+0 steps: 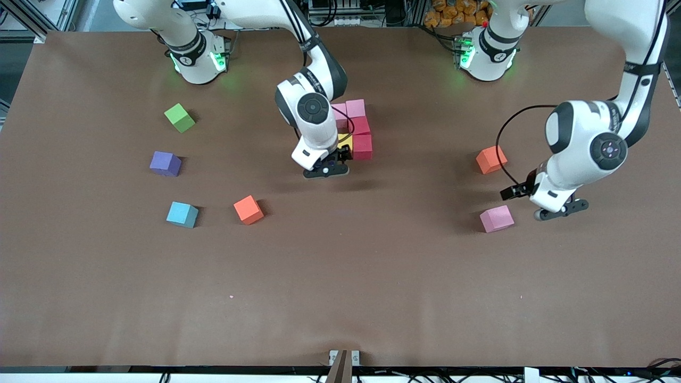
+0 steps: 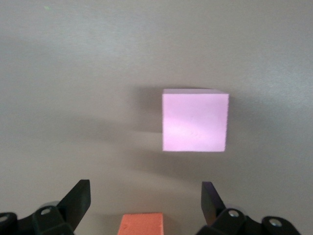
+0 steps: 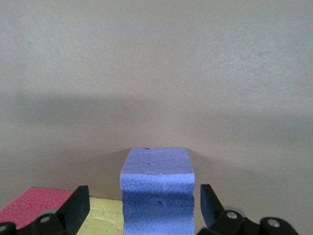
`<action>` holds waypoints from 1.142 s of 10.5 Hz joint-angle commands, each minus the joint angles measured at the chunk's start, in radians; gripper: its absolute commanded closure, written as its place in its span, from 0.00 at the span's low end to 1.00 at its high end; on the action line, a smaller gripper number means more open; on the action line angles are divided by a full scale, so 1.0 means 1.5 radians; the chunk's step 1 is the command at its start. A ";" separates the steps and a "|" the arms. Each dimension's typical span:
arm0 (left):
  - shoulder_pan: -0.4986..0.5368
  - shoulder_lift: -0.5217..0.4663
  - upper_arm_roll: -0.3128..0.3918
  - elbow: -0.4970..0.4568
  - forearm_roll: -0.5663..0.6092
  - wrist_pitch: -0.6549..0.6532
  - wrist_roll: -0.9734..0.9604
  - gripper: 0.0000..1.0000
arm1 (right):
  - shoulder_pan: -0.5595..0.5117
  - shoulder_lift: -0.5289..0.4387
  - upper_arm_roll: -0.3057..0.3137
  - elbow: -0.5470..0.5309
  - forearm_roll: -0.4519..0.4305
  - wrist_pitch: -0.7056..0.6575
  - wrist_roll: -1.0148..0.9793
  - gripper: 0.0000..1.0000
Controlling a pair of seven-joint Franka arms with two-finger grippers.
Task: Form number 2 with 11 blocks
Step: 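Grasp the pink cube with the left gripper while the right gripper grasps orange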
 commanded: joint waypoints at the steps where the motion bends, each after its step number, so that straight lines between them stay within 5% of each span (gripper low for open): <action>1: -0.040 0.045 0.019 0.045 -0.059 -0.005 -0.024 0.00 | -0.038 -0.054 0.000 -0.023 0.010 -0.036 -0.039 0.00; 3: -0.048 0.079 0.024 0.084 -0.056 -0.005 -0.030 0.00 | -0.079 -0.070 -0.010 -0.037 0.001 -0.076 -0.171 0.00; 8: -0.059 0.119 0.031 0.130 -0.007 -0.005 -0.036 0.00 | -0.078 -0.063 -0.152 -0.085 -0.033 -0.044 -0.607 0.00; 12: -0.059 0.143 0.036 0.136 -0.006 -0.002 -0.030 0.00 | -0.096 -0.032 -0.158 -0.091 -0.094 0.055 -0.683 0.00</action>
